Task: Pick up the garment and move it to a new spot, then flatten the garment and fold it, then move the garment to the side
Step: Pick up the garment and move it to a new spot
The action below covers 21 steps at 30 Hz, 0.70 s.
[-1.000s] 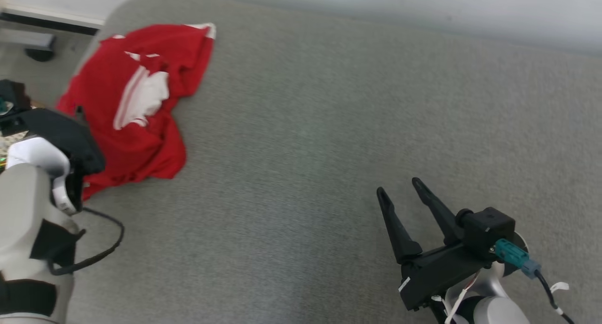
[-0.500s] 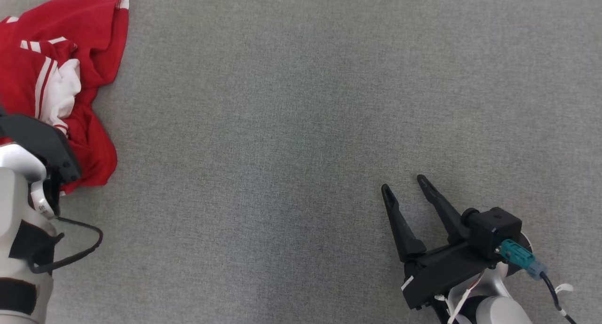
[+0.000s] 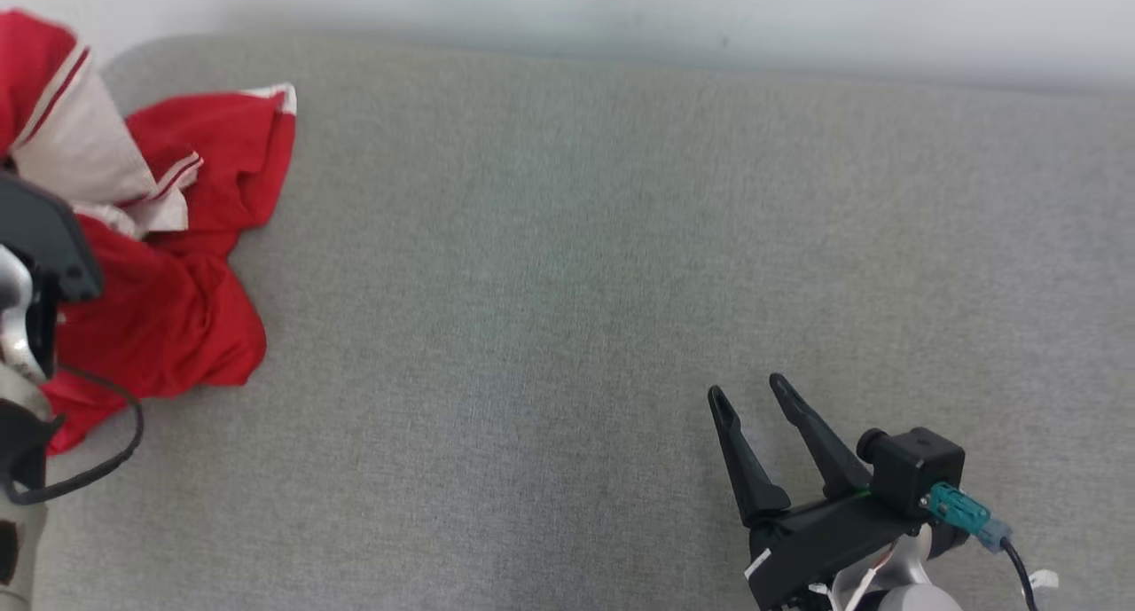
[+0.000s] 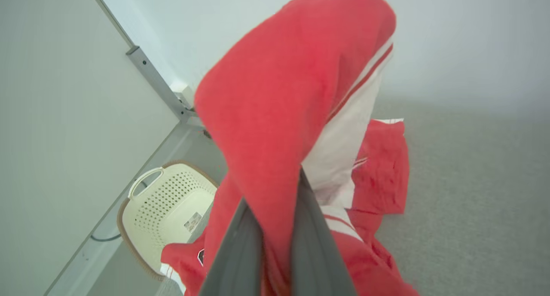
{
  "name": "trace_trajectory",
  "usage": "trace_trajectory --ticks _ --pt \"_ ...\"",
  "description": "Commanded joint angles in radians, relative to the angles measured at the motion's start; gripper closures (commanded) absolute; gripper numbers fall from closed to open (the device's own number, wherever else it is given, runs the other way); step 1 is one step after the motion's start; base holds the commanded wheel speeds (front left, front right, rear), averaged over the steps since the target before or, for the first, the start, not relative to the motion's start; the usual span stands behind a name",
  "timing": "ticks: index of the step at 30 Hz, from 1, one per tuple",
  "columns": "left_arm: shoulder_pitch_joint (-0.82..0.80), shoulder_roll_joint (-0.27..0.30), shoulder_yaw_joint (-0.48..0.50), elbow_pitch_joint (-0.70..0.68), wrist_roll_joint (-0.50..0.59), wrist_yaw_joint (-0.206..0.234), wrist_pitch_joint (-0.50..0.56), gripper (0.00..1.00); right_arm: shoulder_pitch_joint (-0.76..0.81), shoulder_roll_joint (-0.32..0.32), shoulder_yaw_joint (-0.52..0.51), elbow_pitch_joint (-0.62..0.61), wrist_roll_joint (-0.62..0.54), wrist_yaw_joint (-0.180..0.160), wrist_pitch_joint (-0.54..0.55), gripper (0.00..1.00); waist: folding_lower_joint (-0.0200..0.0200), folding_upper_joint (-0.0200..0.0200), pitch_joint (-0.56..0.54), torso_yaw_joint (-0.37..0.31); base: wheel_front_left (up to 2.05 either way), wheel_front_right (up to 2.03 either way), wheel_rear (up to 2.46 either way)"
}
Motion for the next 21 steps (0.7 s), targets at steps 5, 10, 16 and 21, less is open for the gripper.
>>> trace_trajectory --ticks 5,10,16,21 --pt "0.003 -0.041 -0.032 -0.106 0.007 -0.028 -0.064 1.00 0.027 -0.002 -0.033 0.044 0.031 0.003 -0.033 0.00 0.0001 -0.0001 -0.158 -0.071 0.00 0.00 0.00" --pt "0.026 -0.080 -0.070 -0.208 0.009 -0.059 -0.087 1.00 0.038 -0.001 -0.065 0.061 0.022 0.003 -0.034 0.00 0.0001 -0.0001 -0.206 -0.162 0.00 0.00 0.00" --pt "0.055 -0.146 -0.114 -0.379 -0.007 -0.075 -0.085 1.00 0.040 -0.001 -0.077 0.054 0.032 0.003 -0.033 0.00 0.0001 -0.0001 -0.212 -0.284 0.00 0.00 0.00" --pt "0.073 -0.187 -0.152 -0.495 -0.013 -0.083 -0.063 1.00 0.043 -0.001 -0.079 0.051 0.040 0.003 -0.036 0.00 0.0001 -0.0001 -0.201 -0.352 0.00 0.00 0.00"
